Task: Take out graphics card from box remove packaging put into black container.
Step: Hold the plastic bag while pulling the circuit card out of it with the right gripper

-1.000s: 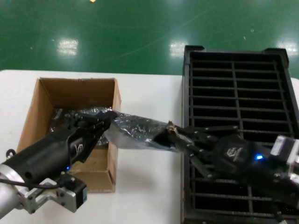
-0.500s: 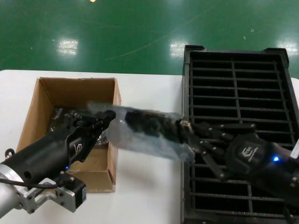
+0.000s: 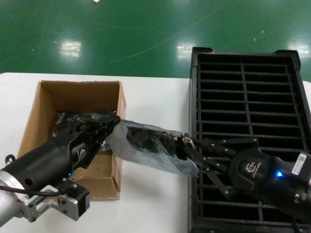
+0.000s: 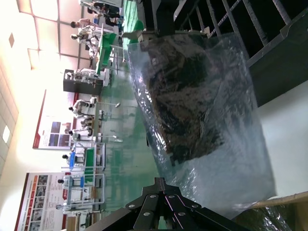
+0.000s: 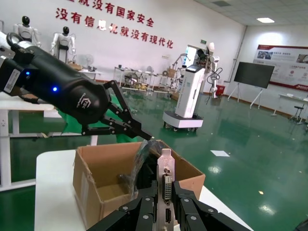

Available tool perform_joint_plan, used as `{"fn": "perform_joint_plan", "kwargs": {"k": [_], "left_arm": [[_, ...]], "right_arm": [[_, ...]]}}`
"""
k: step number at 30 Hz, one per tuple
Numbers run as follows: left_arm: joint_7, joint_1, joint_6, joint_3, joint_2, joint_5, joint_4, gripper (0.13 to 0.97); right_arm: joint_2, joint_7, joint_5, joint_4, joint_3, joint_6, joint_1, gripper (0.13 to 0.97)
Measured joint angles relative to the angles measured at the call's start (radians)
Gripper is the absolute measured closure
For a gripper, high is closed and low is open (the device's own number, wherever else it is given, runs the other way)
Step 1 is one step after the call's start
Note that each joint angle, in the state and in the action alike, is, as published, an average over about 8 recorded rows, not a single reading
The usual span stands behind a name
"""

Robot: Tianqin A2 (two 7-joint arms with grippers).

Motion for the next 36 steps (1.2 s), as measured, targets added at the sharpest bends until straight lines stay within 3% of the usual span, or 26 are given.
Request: {"fn": "perform_joint_plan", "kwargs": {"k": [26,36], "left_arm": [[0.0,0.0,0.0,0.0,0.0,0.0,0.0,0.958],[0.0,0.0,0.0,0.0,0.0,0.0,0.0,0.958]], "right_arm": [[-0.007,-0.175,0.043,-0.042,0.057,-0.024,-0.031,0.908],[-0.113,-0.303,-0.081,-0.081,0.021,0.122,0.015,0.908]]}}
